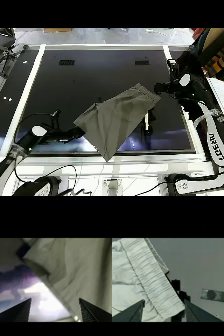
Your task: Fold the clothes and pants, and hang the long-sleeved shirts on hangers.
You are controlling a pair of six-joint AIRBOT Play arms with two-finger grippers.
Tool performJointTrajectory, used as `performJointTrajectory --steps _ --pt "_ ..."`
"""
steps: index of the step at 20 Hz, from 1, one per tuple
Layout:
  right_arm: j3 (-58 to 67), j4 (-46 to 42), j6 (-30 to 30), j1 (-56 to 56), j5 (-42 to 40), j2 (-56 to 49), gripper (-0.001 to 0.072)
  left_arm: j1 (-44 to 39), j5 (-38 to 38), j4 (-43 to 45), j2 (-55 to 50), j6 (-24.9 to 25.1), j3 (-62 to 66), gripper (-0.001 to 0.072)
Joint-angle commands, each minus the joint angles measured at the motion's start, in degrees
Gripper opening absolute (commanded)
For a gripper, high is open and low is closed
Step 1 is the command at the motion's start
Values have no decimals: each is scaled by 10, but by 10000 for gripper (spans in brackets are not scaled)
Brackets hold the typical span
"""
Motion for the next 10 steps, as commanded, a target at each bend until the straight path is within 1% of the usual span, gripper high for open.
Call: performJointTrajectory --steps 1,4,7,8,9,10 --pt "1 30 0 0 -8 0 545 -61 70 -46 -41 15 -8 708" --pt "1 52 0 0 -7 0 545 -87 75 -120 -110 16 20 708" --pt "1 54 0 0 -5 0 545 -99 65 -122 -193 16 106 706" --pt "1 54 0 0 -5 0 545 -100 54 -122 -224 16 142 688" --pt "1 54 0 0 -5 0 545 -101 37 -122 -252 16 177 605" --pt "1 53 0 0 -5 0 545 -102 22 -121 -276 16 210 441"
